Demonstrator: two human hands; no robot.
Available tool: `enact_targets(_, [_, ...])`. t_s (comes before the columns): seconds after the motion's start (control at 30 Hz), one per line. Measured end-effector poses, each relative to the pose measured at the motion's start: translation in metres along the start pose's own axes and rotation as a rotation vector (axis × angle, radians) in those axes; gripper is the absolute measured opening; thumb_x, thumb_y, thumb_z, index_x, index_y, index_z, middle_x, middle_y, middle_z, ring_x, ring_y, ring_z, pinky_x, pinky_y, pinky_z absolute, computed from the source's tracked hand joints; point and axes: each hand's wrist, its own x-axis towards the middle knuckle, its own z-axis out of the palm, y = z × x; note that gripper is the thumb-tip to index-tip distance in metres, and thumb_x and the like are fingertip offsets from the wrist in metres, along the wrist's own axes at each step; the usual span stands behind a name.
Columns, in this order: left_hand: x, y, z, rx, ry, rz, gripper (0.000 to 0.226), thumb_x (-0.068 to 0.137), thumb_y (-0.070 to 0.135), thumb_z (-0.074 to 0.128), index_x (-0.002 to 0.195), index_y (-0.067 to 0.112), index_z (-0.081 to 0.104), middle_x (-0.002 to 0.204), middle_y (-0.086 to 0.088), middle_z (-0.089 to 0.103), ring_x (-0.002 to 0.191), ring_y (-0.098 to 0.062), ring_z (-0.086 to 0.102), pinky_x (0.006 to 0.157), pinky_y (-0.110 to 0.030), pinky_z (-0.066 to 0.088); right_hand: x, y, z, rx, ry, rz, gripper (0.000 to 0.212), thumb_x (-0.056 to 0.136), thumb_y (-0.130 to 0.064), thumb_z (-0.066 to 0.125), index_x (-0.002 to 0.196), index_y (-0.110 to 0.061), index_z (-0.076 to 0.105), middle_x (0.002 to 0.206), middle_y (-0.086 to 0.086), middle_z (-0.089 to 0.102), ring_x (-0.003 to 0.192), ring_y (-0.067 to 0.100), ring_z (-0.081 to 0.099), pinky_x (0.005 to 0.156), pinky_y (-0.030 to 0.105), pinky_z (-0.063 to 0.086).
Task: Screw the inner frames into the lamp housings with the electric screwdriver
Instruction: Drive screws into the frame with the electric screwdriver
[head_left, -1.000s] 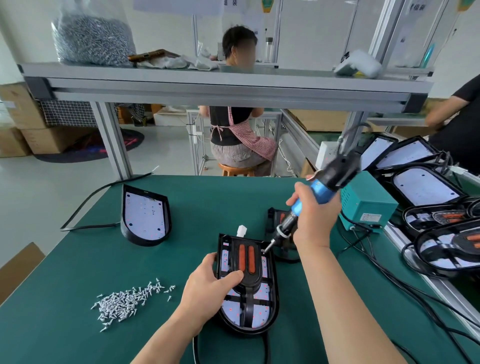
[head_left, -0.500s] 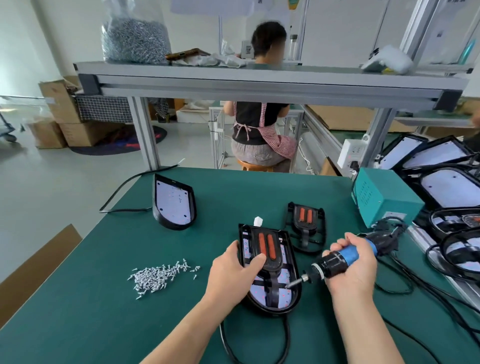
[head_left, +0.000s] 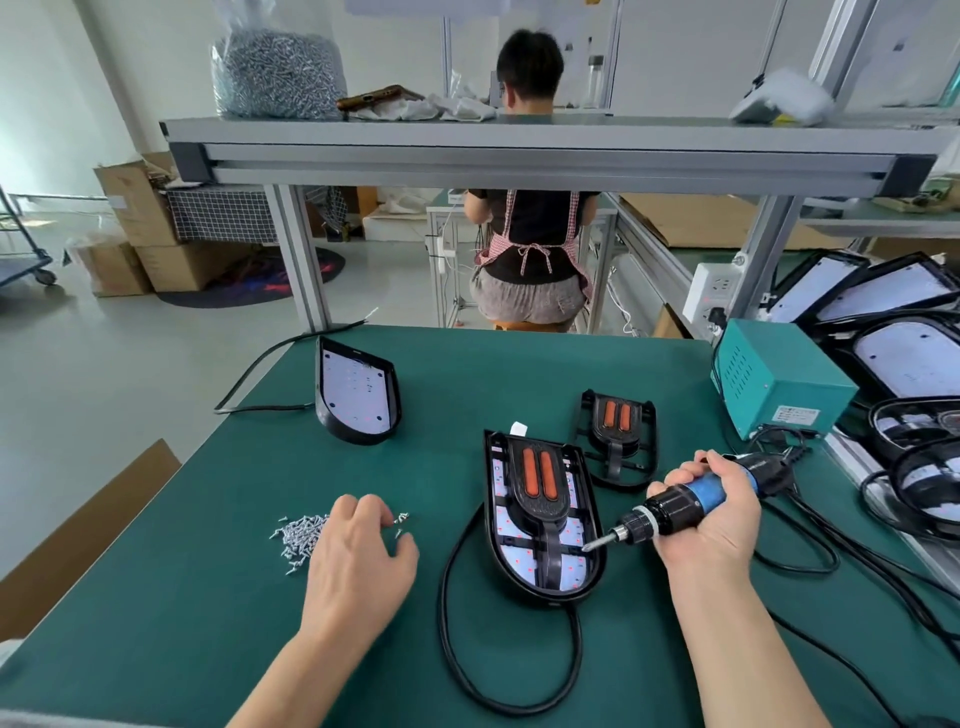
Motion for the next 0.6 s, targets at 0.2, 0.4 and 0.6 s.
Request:
enact_targets(0.2, [0.002, -0.003, 0.001, 0.108, 0.017, 0.082, 0.007, 0.096, 0.020, 0.063, 0.094, 0.014, 0.062, 0.092, 0.005, 0.048, 0.079, -0.020, 0.047, 0.069, -0.031, 0.033, -0.001, 0.000, 0.000, 0.005, -0.004, 0.006, 0.010, 0.093, -0.020, 0.059, 0.084, -0.019, 0.055, 0.070, -0.009, 0.052, 0.053, 0.006, 0.051, 0.053, 0.021, 0.038])
enact_targets(0.4, [0.000, 0.002, 0.001, 0.114, 0.010, 0.157, 0.014, 0.101, 0.017, 0.054, 0.088, 0.013, 0.052, 0.089, 0.002, 0.048, 0.077, -0.023, 0.048, 0.070, -0.034, 0.036, -0.003, 0.002, 0.000, 0.020, 0.007, 0.001, 0.010, 0.093, -0.020, 0.060, 0.085, -0.019, 0.054, 0.069, -0.009, 0.053, 0.052, 0.007, 0.052, 0.057, 0.022, 0.038])
enact_targets(0.6, [-0.022, 0.036, -0.008, -0.364, -0.045, 0.200, 0.025, 0.095, 0.006, 0.062, 0.080, 0.023, 0.051, 0.069, 0.002, 0.064, 0.067, -0.013, 0.065, 0.063, -0.024, 0.051, -0.014, 0.001, 0.009, 0.054, 0.066, -0.016, 0.013, 0.092, -0.017, 0.063, 0.083, -0.019, 0.053, 0.069, -0.008, 0.054, 0.053, 0.009, 0.053, 0.065, 0.022, 0.039])
